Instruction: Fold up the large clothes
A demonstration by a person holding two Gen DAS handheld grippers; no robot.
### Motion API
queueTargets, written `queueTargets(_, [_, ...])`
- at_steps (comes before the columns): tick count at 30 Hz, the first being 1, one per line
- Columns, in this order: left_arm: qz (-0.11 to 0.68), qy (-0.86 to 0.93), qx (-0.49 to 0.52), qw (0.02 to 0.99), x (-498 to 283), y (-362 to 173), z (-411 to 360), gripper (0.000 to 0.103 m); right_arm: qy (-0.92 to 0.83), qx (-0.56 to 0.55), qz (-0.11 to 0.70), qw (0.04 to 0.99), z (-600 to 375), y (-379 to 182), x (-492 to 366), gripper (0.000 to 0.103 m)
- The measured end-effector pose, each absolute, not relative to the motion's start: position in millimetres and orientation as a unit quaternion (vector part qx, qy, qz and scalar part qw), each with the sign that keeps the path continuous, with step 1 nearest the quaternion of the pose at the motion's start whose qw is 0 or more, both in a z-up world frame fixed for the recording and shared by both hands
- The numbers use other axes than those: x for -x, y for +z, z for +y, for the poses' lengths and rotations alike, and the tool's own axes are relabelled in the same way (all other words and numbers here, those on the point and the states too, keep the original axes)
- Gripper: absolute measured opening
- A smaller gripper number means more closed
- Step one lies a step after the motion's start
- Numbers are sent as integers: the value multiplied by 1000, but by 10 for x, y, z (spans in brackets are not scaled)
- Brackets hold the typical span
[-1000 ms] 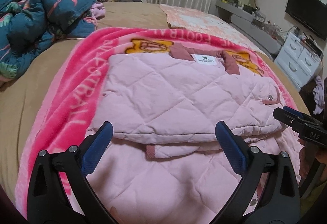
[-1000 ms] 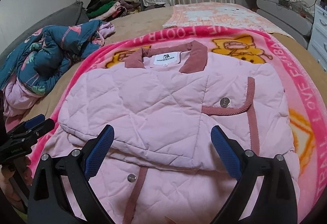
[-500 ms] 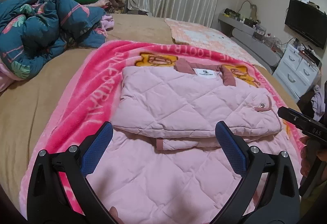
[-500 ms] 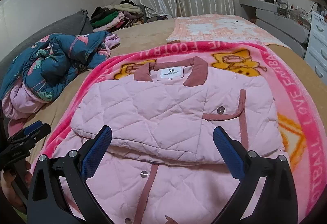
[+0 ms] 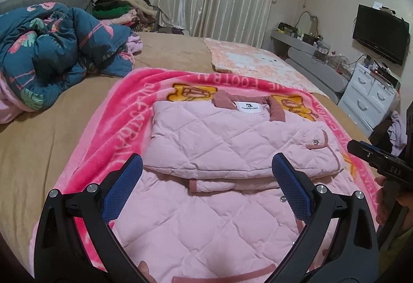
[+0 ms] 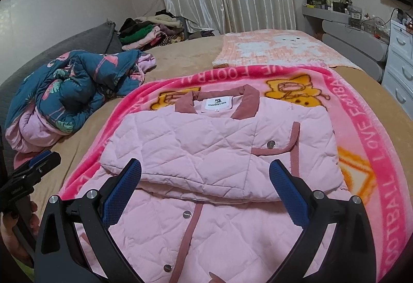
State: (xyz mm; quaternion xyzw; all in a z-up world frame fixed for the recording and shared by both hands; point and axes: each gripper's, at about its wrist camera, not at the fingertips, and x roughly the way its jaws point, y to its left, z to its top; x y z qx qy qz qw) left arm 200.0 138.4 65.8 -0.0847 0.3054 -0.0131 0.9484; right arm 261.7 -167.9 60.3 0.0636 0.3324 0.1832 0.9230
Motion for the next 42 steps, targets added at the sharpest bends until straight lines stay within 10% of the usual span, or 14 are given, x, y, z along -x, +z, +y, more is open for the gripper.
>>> queueTargets(42, [301, 10, 22, 953, -994, 777, 790, 94, 216, -77, 290, 929, -2148, 914, -1751, 99])
